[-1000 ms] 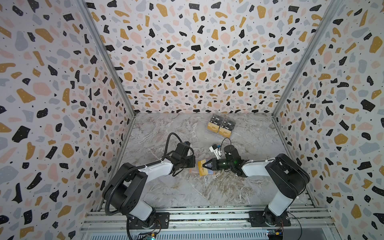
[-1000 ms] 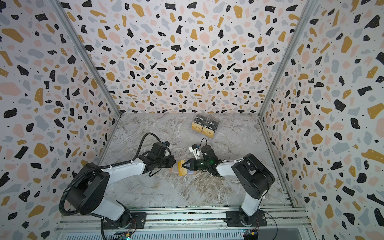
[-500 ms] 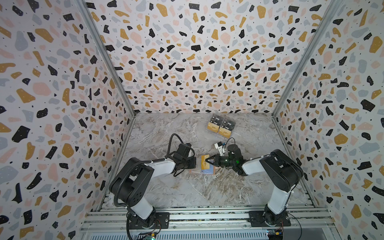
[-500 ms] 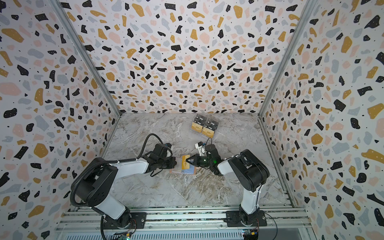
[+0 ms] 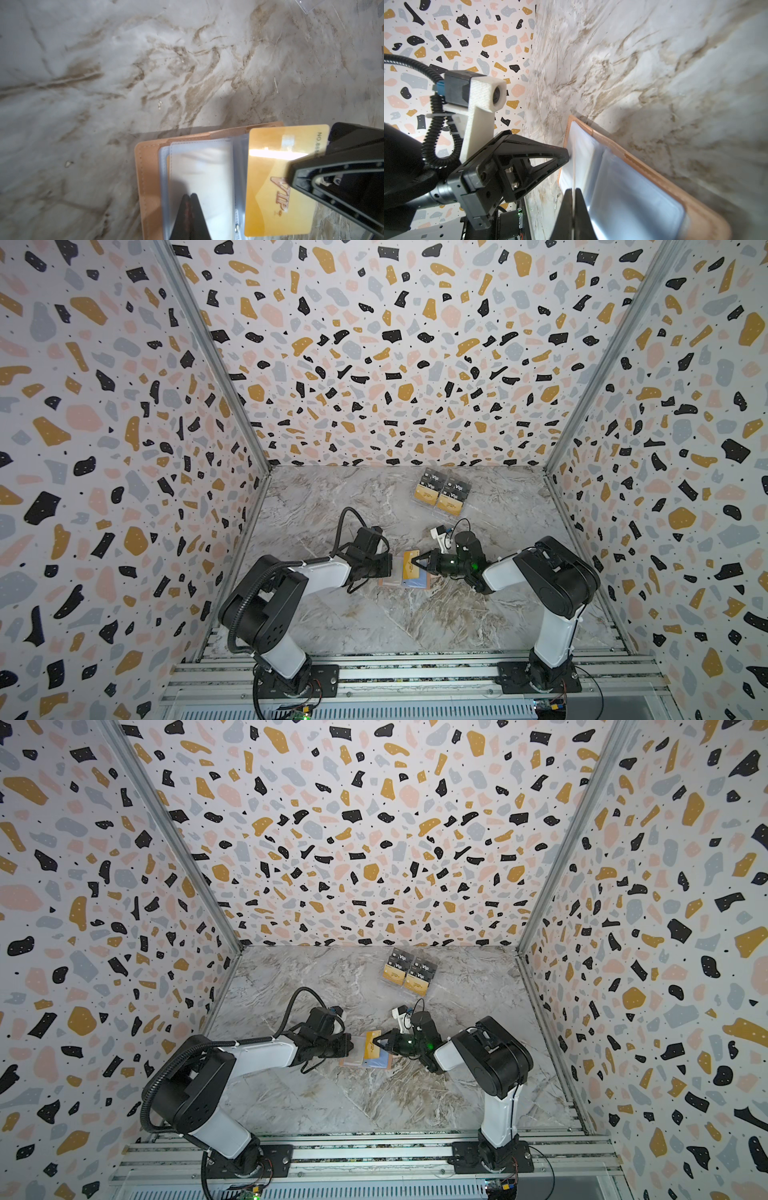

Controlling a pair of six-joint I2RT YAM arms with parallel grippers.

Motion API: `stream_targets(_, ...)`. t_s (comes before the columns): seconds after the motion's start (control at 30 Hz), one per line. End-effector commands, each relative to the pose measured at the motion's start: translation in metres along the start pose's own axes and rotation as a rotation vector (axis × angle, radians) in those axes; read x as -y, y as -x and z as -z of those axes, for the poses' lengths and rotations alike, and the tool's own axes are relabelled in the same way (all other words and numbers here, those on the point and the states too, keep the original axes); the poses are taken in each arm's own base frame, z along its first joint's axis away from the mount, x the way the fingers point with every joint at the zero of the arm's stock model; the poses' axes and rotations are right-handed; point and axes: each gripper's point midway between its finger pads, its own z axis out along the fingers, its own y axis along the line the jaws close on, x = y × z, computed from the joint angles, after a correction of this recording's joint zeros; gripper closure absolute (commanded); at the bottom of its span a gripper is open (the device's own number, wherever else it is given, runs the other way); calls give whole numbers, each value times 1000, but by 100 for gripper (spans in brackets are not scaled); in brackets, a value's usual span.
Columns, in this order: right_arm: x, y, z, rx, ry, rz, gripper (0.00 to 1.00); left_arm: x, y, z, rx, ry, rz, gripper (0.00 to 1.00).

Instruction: Put the credit cards into the card holder

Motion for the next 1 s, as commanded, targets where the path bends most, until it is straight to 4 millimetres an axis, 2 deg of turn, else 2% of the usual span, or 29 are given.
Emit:
stream_targets(0.0, 1, 4, 1, 28, 5, -12, 100, 2, -2, 2, 12, -13, 3, 100)
stream_targets(0.77, 11, -3, -5, 26, 14, -120, 100, 1, -5, 3, 8, -10, 5, 100)
stream_targets(0.97, 8, -5, -6, 25, 45, -147, 100, -1, -7, 2, 3, -6, 5, 100)
